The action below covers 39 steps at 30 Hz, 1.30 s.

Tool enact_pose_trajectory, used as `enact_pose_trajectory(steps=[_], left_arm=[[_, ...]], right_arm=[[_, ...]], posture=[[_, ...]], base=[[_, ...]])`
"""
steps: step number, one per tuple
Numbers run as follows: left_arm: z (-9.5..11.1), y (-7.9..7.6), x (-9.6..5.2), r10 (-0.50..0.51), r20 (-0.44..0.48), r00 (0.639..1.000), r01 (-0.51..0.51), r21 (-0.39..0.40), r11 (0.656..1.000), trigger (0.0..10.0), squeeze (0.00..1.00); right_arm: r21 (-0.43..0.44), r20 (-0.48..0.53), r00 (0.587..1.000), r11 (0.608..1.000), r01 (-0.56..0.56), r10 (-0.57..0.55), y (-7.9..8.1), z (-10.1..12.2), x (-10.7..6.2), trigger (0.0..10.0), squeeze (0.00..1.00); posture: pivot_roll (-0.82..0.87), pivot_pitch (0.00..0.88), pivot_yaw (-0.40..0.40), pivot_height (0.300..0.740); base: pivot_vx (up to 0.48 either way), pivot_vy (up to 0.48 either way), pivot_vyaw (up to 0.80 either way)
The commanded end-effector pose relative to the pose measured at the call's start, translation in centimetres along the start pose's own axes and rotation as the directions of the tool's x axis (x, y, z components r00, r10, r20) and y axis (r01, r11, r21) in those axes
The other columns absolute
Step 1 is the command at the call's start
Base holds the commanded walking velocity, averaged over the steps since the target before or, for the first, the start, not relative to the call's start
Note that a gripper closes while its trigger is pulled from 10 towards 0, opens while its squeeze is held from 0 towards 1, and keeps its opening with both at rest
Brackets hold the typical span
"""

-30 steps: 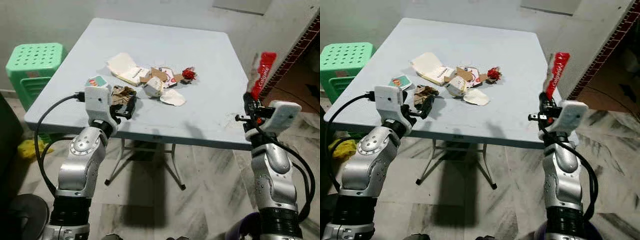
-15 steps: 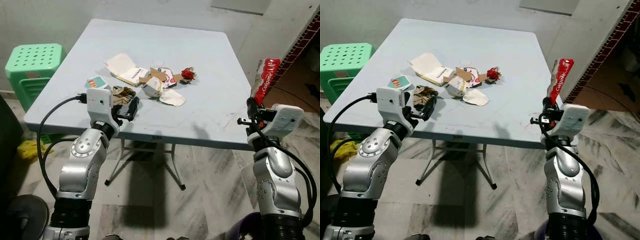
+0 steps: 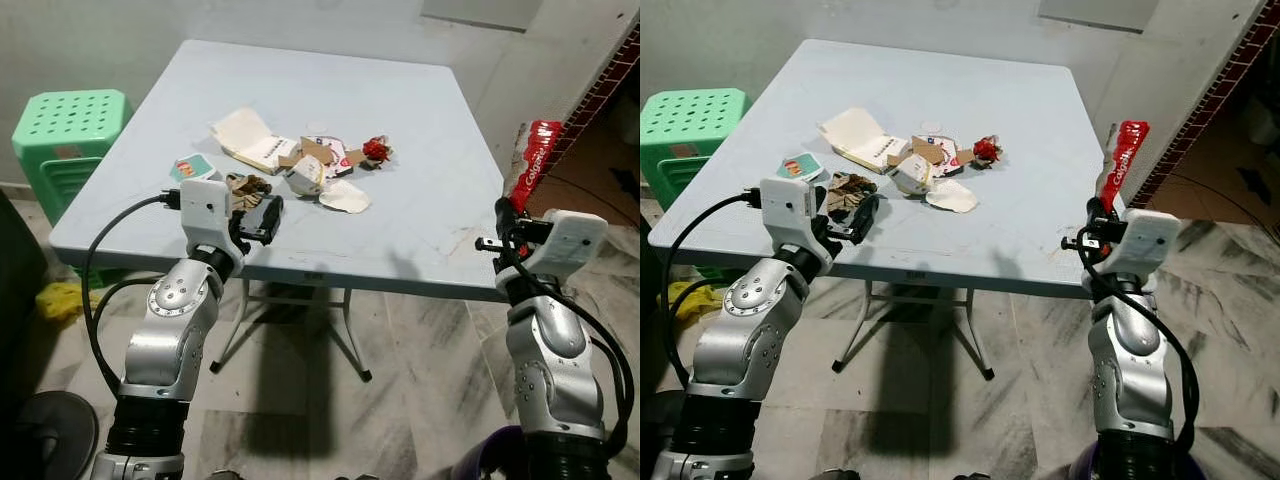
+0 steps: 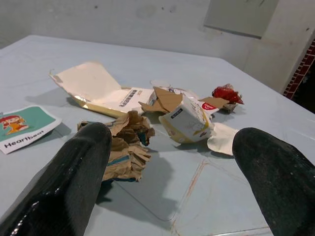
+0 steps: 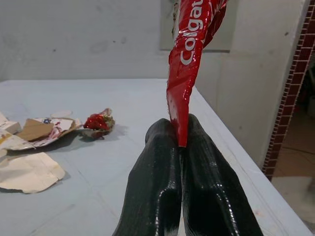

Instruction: Picking trash to rubbish bin

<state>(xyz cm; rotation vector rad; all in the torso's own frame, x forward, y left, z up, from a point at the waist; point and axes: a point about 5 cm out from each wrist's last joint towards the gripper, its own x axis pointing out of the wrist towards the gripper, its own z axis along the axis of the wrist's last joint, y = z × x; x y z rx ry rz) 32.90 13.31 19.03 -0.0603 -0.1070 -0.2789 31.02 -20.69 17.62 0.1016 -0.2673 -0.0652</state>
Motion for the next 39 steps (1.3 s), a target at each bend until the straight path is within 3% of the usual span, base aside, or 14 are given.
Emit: enact_pose_trajectory(steps=[1,39], left_arm=[[-0.24,-0.54,0.14,-0.026,-0.004,1.000,0.026,0.006,1.000,10.0,0.00],[-0.62,-0.74,-0.12,-0.034,-0.003,0.999,0.034,-0.003,0.999,10.0,0.00]], right_arm=[[-0.011,0.001,1.000,1.000,0.007,-0.007,-0.23,0.18,-0.22,10.0,0.00],[-0.036,-0.079,0.997,0.999,0.004,-0.007,-0.17,-0.53,-0.24,10.0,0.00]], posture=[[0.00,0.077,-0.079,0.740],[0.01,0.066,-0.091,0.740]], base=[[0.000,0.000,0.00],[0.000,0.000,0.00]])
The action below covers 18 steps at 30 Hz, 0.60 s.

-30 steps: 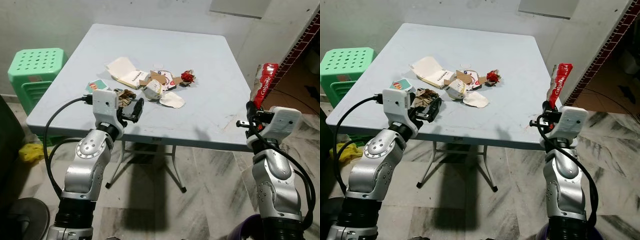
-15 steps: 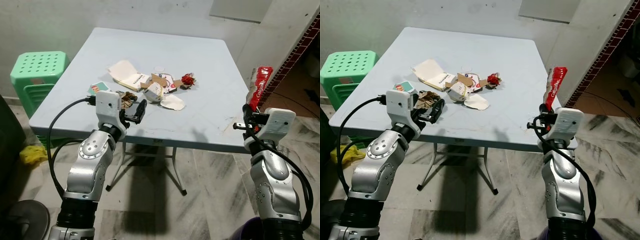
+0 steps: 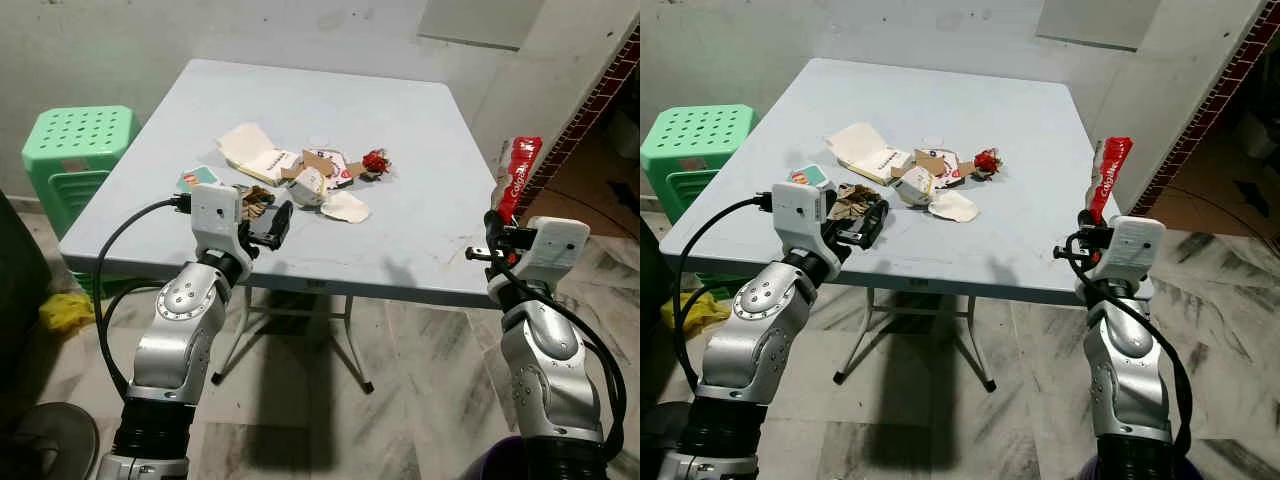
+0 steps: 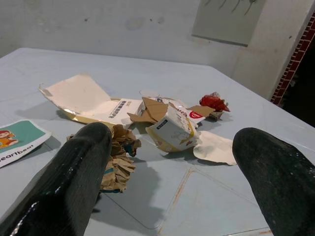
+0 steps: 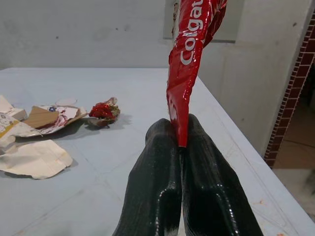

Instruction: Picking trash to rubbish bin

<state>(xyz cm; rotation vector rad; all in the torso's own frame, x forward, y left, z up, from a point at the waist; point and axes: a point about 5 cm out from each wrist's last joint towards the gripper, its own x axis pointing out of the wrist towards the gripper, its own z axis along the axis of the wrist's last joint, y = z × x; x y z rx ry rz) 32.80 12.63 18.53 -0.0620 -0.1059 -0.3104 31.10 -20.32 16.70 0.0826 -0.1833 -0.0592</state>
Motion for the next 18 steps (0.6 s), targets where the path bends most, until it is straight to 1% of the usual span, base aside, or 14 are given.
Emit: enact_pose_trajectory(steps=[1,18], left_arm=[[-0.08,-0.08,-0.17,-0.002,-0.002,1.000,0.002,0.000,1.000,10.0,0.00],[-0.05,-0.09,-0.15,-0.004,-0.003,1.000,0.004,-0.001,1.000,10.0,0.00]], right_arm=[[-0.014,0.000,1.000,1.000,0.012,-0.012,-0.46,0.33,-0.07,10.0,0.00],[-0.018,-0.019,1.000,1.000,0.019,-0.019,-0.50,0.15,-0.06,10.0,0.00]], posture=[[0.01,0.068,-0.090,0.740],[0.01,0.074,-0.092,0.740]], base=[[0.000,0.000,-0.66],[0.000,0.000,-0.73]])
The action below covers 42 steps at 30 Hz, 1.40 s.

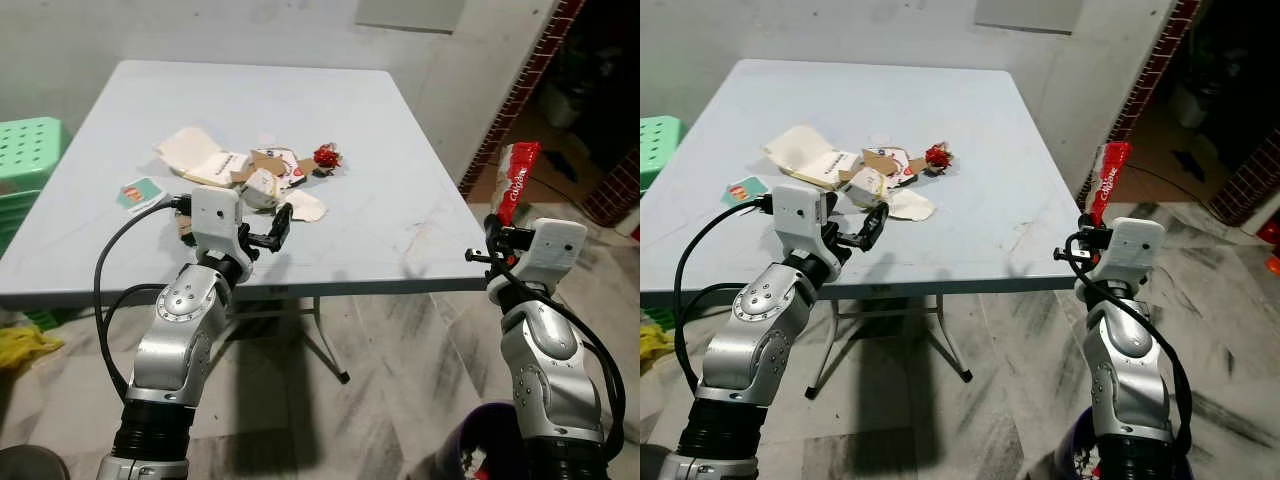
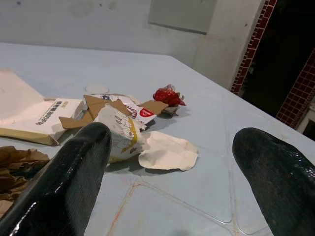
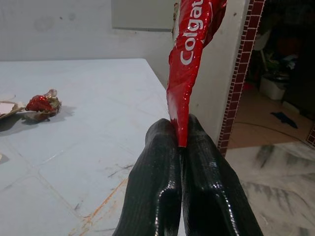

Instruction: Picking trash to rubbish bin

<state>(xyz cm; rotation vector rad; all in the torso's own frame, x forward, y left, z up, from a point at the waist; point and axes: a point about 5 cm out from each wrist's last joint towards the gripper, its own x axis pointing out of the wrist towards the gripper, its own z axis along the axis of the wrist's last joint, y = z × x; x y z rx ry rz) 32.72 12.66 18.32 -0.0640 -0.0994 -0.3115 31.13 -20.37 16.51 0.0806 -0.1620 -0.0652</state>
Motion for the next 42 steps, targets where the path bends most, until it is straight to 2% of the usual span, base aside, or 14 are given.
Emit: enact_pose_trajectory(steps=[1,42], left_arm=[[0.16,-0.11,-0.04,-0.003,0.003,1.000,0.003,0.001,1.000,10.0,0.00],[0.50,-0.29,0.02,-0.025,0.019,1.000,0.024,0.020,1.000,10.0,0.00]], right_arm=[[-0.015,0.001,1.000,1.000,0.013,-0.013,-0.46,0.34,-0.06,10.0,0.00],[-0.008,-0.010,0.999,0.999,0.035,-0.035,-0.58,0.17,-0.02,10.0,0.00]], posture=[[0.01,0.073,-0.093,0.740],[0.01,0.093,-0.091,0.740]], base=[[0.000,0.000,-0.73],[0.000,0.000,-0.72]])
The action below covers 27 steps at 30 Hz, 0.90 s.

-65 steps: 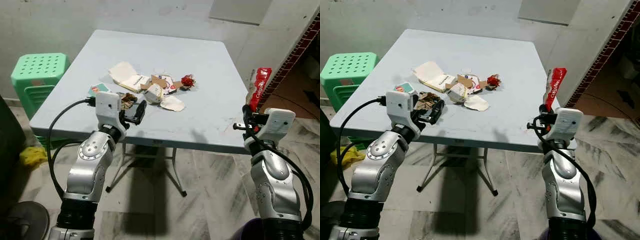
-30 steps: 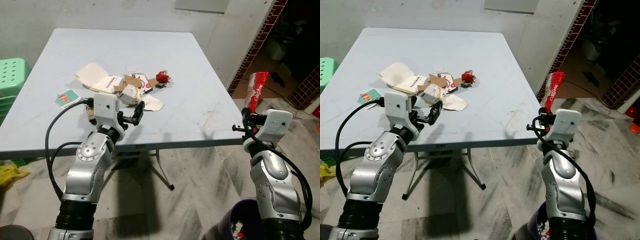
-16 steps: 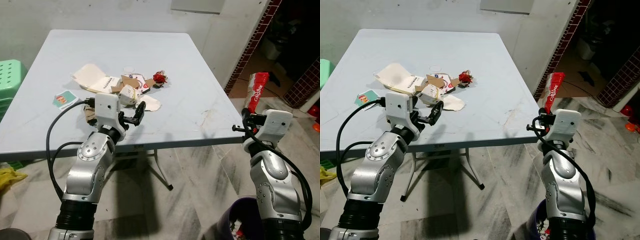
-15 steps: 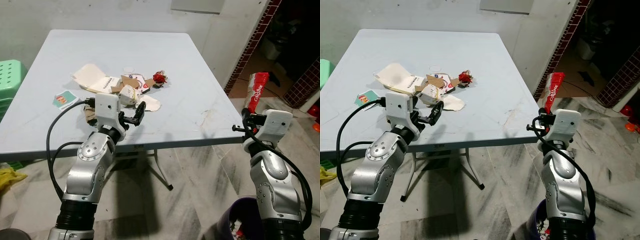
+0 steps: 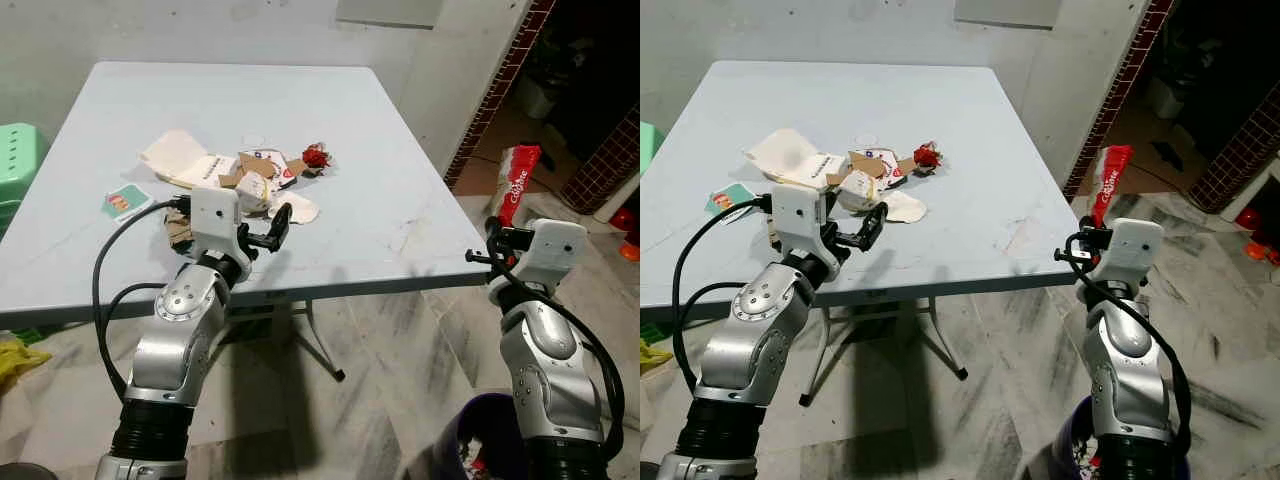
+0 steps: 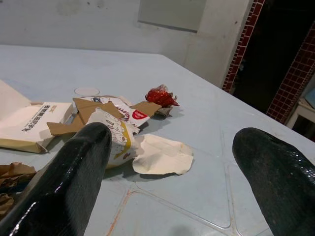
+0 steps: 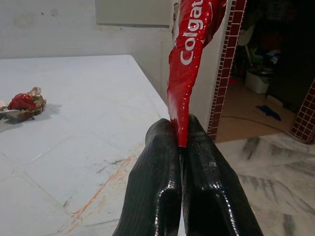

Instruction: Picking trash to rubbish bin

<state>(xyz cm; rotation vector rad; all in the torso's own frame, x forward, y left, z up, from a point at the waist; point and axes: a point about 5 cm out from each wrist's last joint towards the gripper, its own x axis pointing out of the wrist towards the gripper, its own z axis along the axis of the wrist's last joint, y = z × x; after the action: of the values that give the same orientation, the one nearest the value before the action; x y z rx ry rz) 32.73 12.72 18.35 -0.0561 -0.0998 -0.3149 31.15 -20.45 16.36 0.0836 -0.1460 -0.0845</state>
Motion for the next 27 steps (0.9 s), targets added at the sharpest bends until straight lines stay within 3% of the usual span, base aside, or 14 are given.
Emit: enact_pose_trajectory(steps=[1,10,12,27], left_arm=[[0.47,-0.36,0.03,-0.022,0.020,1.000,0.022,0.011,1.000,10.0,0.00],[0.57,-0.40,0.00,-0.022,0.032,0.999,0.022,-0.005,1.000,10.0,0.00],[0.49,-0.26,0.05,0.003,0.025,1.000,-0.002,-0.037,0.999,10.0,0.00],[0.17,-0.53,0.17,-0.007,0.006,1.000,0.007,-0.039,0.999,10.0,0.00]], right_arm=[[-0.008,0.006,1.000,1.000,0.016,-0.016,-0.49,0.31,-0.02,10.0,0.00],[-0.007,0.003,1.000,1.000,0.017,-0.017,-0.45,0.26,-0.08,10.0,0.00],[-0.007,0.002,1.000,1.000,0.016,-0.016,-0.44,0.23,-0.09,10.0,0.00],[-0.011,-0.002,1.000,1.000,0.007,-0.007,-0.33,0.11,-0.20,10.0,0.00]], posture=[[0.01,0.093,-0.091,0.740],[0.01,0.093,-0.092,0.740],[0.01,0.091,-0.092,0.740],[0.01,0.069,-0.092,0.740]], base=[[0.000,0.000,-0.71],[0.000,-0.399,-0.71],[0.000,0.000,-0.70],[0.000,0.000,-0.70]])
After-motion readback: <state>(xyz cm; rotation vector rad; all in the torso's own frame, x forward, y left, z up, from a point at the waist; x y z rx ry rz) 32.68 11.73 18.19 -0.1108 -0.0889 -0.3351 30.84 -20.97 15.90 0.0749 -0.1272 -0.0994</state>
